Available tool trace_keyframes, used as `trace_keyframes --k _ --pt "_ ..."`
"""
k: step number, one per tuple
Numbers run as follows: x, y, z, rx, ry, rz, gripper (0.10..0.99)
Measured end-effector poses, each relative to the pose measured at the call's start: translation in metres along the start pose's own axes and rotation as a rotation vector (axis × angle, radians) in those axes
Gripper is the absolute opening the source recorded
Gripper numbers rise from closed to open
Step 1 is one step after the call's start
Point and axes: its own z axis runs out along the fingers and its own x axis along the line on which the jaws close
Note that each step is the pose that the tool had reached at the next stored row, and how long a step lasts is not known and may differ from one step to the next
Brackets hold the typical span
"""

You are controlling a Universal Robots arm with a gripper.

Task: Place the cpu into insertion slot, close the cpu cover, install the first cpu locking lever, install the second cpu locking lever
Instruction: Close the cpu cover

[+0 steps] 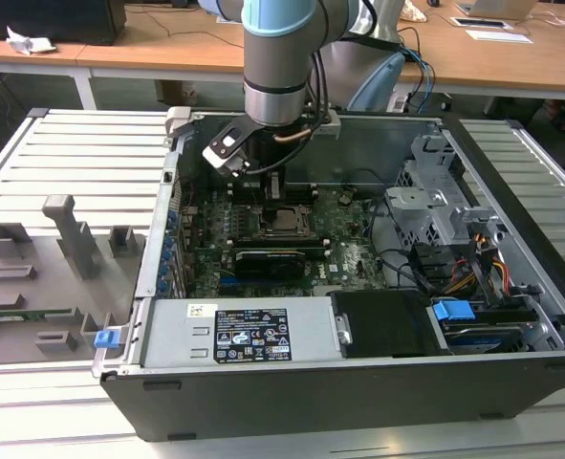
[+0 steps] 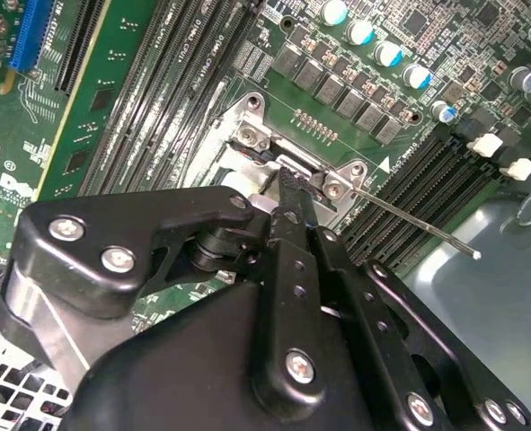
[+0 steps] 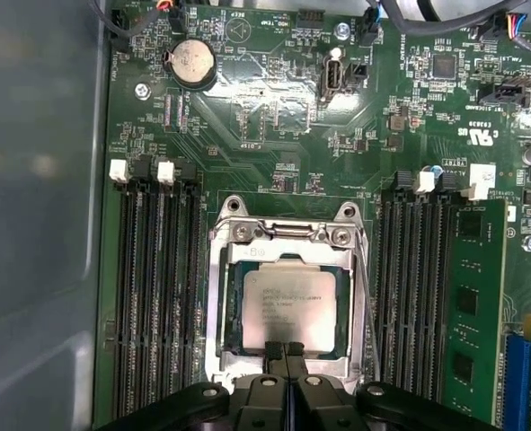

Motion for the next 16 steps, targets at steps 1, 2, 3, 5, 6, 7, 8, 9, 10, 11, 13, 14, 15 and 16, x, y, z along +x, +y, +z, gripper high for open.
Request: trace_keyframes --k 1,2,3,5,6,7,8,9,10,11,13,14,15,16 --pt "0.0 0.0 0.0002 0.0 -0.0001 0.0 0.11" --pt "0.0001 0.0 0.0006 0.0 -0.0003 0.0 0.11" --pt "0.0001 0.0 0.0009 0.0 -0.001 0.0 0.11" --pt "0.0001 0.0 0.0017 0.0 -0.0019 0.0 0.11" --pt "0.0001 0.0 0.0025 0.0 -0.002 0.0 0.11" --pt "0.0001 -0.0001 0.003 -0.002 -0.003 0.0 0.11" --pt "0.0002 -0.0001 0.0034 -0.004 -0.0046 0.0 0.11" --pt "0.0002 0.0 0.0036 -0.005 -0.0055 0.0 0.11" --pt "0.0001 0.0 0.0038 -0.006 -0.0063 0.0 0.11" --pt "0.0002 0.0002 0.0041 -0.006 -0.0081 0.0 0.11" --pt "0.0001 0.0003 0.0041 -0.008 -0.0122 0.0 0.11" --pt "0.0002 0.0003 0.0042 -0.009 -0.0125 0.0 0.11" --pt "0.0002 0.0003 0.004 -0.013 -0.0133 0.0 0.11" --pt "0.0001 0.0003 0.0029 -0.018 -0.0138 0.0 0.11"
